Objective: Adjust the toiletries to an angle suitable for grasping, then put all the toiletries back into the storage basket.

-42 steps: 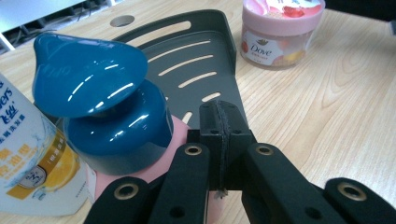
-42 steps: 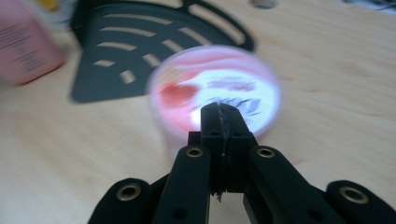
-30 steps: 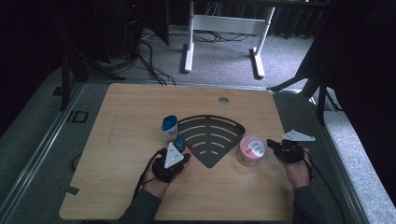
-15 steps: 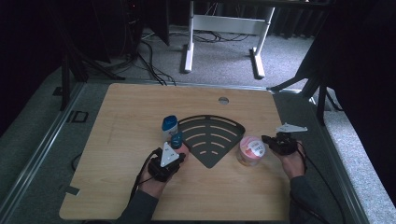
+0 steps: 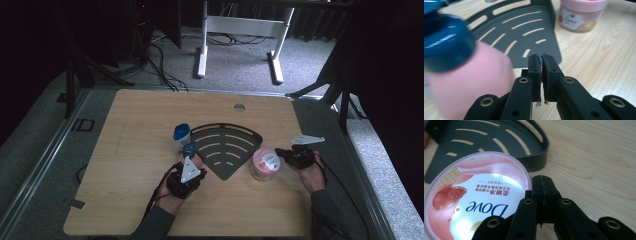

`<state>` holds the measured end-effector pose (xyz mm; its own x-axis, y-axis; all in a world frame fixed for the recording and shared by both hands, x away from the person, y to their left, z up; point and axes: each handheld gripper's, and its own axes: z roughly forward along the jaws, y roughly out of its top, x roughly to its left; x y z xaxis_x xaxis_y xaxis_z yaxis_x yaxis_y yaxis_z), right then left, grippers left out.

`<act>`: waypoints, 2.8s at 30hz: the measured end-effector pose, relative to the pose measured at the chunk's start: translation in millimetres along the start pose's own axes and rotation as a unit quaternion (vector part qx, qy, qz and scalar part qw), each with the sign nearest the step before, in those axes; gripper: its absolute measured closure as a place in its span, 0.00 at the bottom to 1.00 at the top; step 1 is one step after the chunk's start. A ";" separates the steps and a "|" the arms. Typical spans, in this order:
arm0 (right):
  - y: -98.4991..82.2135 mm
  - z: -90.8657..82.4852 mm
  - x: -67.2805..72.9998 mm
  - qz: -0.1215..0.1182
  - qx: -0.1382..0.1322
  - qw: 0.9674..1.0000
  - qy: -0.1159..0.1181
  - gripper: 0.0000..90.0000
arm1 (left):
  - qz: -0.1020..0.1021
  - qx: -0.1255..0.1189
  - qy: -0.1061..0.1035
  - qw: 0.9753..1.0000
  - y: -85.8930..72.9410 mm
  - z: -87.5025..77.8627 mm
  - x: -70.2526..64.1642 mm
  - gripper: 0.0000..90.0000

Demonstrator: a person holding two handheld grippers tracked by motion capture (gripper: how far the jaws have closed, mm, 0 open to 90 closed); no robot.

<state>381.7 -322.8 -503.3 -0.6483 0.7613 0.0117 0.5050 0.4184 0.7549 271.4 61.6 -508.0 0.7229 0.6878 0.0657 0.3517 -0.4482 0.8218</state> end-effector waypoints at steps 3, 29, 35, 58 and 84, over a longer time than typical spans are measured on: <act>0.3 0.4 5.6 -0.011 0.001 1.000 0.006 1.00 | 0.010 0.006 -0.011 1.000 0.5 5.9 -6.1 0.94; -8.5 -3.4 74.7 -0.040 -0.014 0.999 0.032 0.97 | 0.026 0.035 -0.084 0.996 -4.7 39.9 -29.4 0.61; -24.4 -11.4 69.0 -0.020 -0.007 0.999 0.033 0.96 | 0.021 0.036 -0.091 0.995 -4.5 38.7 -29.4 0.58; -42.5 -20.1 75.0 -0.043 -0.002 0.996 0.076 0.94 | 0.029 0.039 -0.141 0.989 1.0 55.6 -32.3 0.39; -46.7 -15.5 82.8 -0.113 0.006 0.980 0.164 0.41 | 0.048 0.014 -0.185 0.982 5.7 80.8 -26.2 0.29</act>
<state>295.6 -287.0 -527.4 -0.8913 0.4498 0.0572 0.3338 0.5654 0.7542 302.5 -5.2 -550.8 0.9177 0.3907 -0.0724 0.2847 -0.5194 0.8057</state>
